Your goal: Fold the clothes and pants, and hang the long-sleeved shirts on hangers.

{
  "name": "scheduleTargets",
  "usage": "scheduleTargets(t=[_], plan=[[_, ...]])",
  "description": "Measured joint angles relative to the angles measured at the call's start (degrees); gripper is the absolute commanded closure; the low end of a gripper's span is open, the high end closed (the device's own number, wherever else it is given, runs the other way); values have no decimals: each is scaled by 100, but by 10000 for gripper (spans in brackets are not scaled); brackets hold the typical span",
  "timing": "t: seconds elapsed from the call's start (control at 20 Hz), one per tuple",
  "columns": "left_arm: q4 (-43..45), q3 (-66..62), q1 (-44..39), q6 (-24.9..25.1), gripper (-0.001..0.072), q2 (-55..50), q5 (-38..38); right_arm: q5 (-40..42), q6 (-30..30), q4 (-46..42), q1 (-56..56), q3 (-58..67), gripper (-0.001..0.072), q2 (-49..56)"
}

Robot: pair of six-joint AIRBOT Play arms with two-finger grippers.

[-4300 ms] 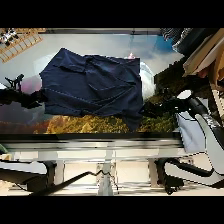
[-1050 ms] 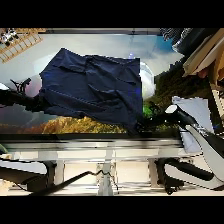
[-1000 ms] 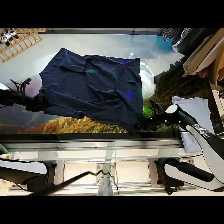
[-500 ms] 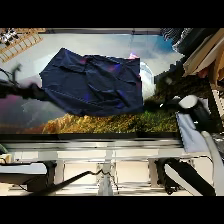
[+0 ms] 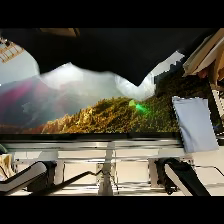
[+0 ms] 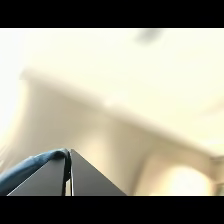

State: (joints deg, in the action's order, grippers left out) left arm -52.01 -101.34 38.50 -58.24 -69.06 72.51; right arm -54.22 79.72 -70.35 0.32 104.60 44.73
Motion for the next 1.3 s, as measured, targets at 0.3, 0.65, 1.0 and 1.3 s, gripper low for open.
scheduleTargets(t=[0.3,0.65,1.0,1.3], plan=[[-1314,-1377,962,79,701,516,-1130,376,-59,-402,0,1679,701,-50],[2166,-1458,1082,-516,700,247,-822,39,-247,-468,2,1106,701,422],[6498,-179,-1032,-721,700,-1012,-496,-332,-240,-341,2,-321,701,2435],[7611,90,-1958,-702,701,-3032,-1609,752,-175,-289,2,-678,701,4809]])
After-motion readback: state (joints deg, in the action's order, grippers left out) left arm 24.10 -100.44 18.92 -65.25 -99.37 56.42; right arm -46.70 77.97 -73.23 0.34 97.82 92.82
